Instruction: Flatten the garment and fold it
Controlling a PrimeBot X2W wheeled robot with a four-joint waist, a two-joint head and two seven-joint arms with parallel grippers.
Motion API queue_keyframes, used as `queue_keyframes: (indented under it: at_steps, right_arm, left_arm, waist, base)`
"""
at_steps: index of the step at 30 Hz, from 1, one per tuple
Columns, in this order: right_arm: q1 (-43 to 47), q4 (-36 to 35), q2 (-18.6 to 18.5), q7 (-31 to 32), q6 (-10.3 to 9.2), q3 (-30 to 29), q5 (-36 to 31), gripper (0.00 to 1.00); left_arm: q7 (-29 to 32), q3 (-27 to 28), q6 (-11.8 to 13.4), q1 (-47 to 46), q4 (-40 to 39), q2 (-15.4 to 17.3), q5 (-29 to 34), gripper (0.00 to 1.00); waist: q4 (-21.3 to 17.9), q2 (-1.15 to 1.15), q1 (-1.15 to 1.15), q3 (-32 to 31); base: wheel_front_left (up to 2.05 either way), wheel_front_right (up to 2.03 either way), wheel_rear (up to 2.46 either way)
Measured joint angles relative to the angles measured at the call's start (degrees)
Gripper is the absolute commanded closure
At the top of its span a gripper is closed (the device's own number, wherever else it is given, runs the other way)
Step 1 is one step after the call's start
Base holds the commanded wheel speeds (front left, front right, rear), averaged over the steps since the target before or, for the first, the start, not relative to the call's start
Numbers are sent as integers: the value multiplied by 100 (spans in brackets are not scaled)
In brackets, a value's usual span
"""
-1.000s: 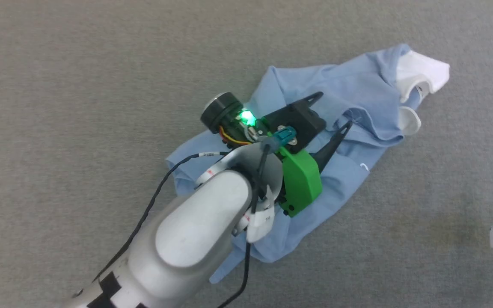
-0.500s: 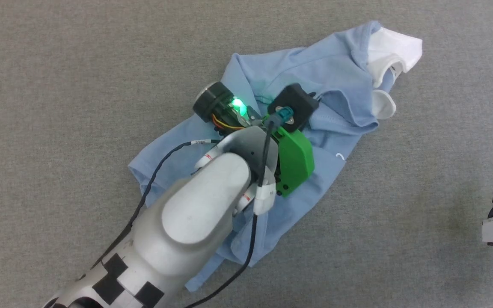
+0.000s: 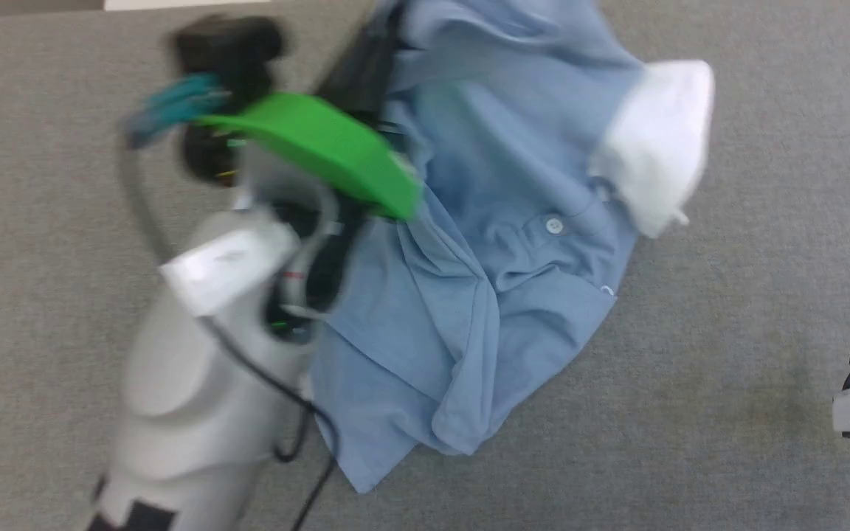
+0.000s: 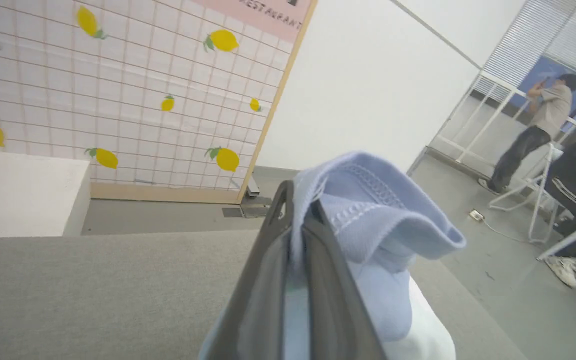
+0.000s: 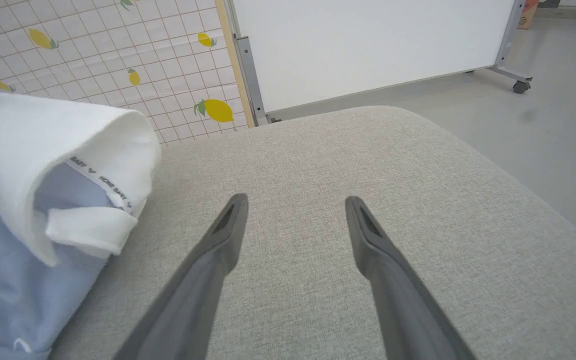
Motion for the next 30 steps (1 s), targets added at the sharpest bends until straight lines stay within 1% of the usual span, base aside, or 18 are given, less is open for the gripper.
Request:
queue_keyframes:
  at_steps: [2,5,9,11,13,15,18,20,21,22,23,24,25,26,28,30]
  right_arm:
    - [68,-1,1,40,0,8,-1,0]
    - [123,-11,2,77,1,24,-1,0]
    - [174,-18,1,126,0,34,-1,0]
    - [192,-19,2,136,1,40,-1,0]
    - [240,-18,1,159,0,33,-2,0]
    - [288,-15,1,187,0,21,-2,0]
    - [311,-13,1,226,0,15,-7,0]
    - [325,-14,1,260,0,25,-22,0]
    - [326,-15,1,275,0,25,-22,0]
    - [326,-20,1,304,0,23,-23,0]
    - [326,-22,3,311,0,22,-25,0]
    - [326,-30,2,324,0,18,-31,0]
    - [327,-37,2,353,0,11,-35,0]
    - [327,-46,2,357,0,8,-43,0]
    - [327,-71,2,363,0,9,-66,0]
    - [328,-97,1,404,0,9,-71,0]
  left_arm:
    - [30,466,297,279,-285,237,-164,100]
    - [45,1169,664,782,-670,449,-515,100]
    - [-32,1844,1054,1631,-1043,708,-588,100]
    - [-85,2172,1241,2207,-1138,829,-614,100]
    - [-88,2337,1350,2752,-1132,875,-650,100]
    - [-104,2425,1426,3298,-1054,829,-748,100]
    - [-74,2391,1478,3830,-798,722,-831,100]
    - [-68,2347,1477,4003,-597,639,-857,100]
    - [-124,2332,1464,4025,-482,598,-858,94]
    - [-168,2296,1416,4022,-411,556,-869,76]
    - [-210,2275,1381,4016,-386,505,-892,61]
    - [-267,2231,1333,4005,-365,453,-903,50]
    - [-335,2185,1273,3986,-366,432,-894,4]
    - [-415,2162,1214,3953,-396,431,-876,0]
    - [-573,2115,1087,3853,-537,460,-805,0]
    - [-757,2019,888,3738,-794,526,-681,0]
  waist:
    - [87,0,0,-100]
    - [193,0,0,-225]
    - [286,0,0,-349]
    - [310,0,0,-402]
    - [317,0,0,-441]
    - [320,0,0,-475]
    - [334,0,0,-518]
    - [352,0,0,-537]
    - [363,0,0,-543]
    - [377,0,0,-548]
    - [390,0,0,-553]
    - [409,0,0,-561]
    - [427,0,0,-570]
    - [446,0,0,-581]
    - [476,0,0,-607]
    - [500,0,0,-635]
  base:
    - [0,0,0]
    - [0,0,0]
    - [0,0,0]
    - [0,0,0]
    - [0,0,0]
    - [0,0,0]
    - [0,0,0]
    - [0,0,0]
    - [0,0,0]
    - [0,0,0]
    - [0,0,0]
    - [0,0,0]
    - [0,0,0]
    - [0,0,0]
    - [0,0,0]
    - [0,0,0]
